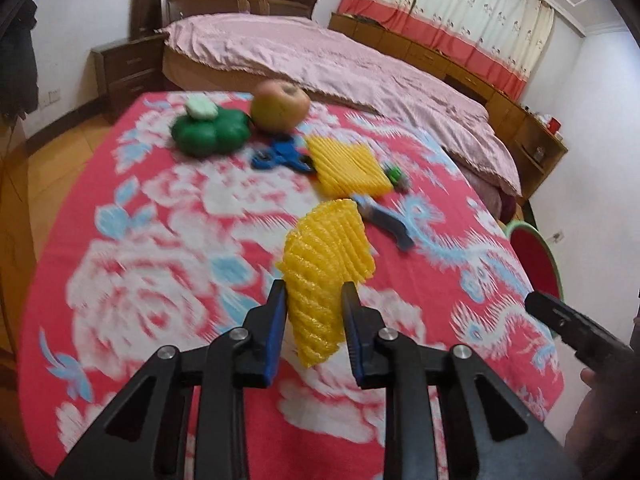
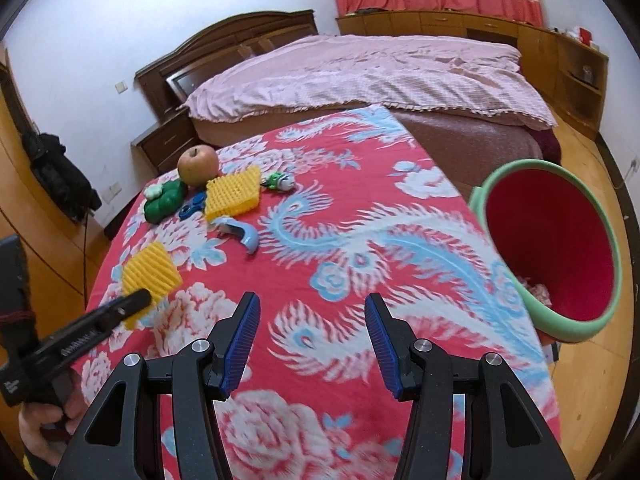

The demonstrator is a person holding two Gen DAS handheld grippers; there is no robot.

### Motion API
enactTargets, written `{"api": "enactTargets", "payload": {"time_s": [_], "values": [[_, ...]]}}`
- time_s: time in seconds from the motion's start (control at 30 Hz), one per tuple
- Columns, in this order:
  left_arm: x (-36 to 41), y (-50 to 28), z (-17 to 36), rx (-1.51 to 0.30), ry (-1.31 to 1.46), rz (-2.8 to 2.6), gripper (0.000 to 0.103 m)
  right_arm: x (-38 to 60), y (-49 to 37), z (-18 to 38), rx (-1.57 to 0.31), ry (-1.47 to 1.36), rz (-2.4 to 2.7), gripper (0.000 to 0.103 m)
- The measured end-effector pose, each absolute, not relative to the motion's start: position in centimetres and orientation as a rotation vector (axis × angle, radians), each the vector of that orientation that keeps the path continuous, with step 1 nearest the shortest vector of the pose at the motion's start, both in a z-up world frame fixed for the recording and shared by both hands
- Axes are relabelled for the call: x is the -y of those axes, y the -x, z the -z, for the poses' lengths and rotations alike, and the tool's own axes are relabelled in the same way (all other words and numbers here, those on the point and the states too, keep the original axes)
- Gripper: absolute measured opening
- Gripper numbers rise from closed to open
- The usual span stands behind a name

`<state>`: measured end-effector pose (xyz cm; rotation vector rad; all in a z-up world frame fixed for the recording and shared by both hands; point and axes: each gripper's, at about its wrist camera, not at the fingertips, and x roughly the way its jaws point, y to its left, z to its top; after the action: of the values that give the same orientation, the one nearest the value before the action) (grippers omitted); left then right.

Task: Collect trash
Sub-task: 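Grasp the blue plastic toy on the table with the right tool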

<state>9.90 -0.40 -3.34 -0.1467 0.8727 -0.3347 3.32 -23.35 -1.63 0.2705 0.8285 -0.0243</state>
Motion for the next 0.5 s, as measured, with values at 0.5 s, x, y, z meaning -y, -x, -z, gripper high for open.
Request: {"api": "enactTargets", "payload": {"time_s": [0.5], "values": [[-2.0, -14.4, 3.5, -0.814, 0.138, 0.338, 0.027, 17.5, -12.6, 4.4, -0.896, -0.191, 0.02, 0.056]]}}
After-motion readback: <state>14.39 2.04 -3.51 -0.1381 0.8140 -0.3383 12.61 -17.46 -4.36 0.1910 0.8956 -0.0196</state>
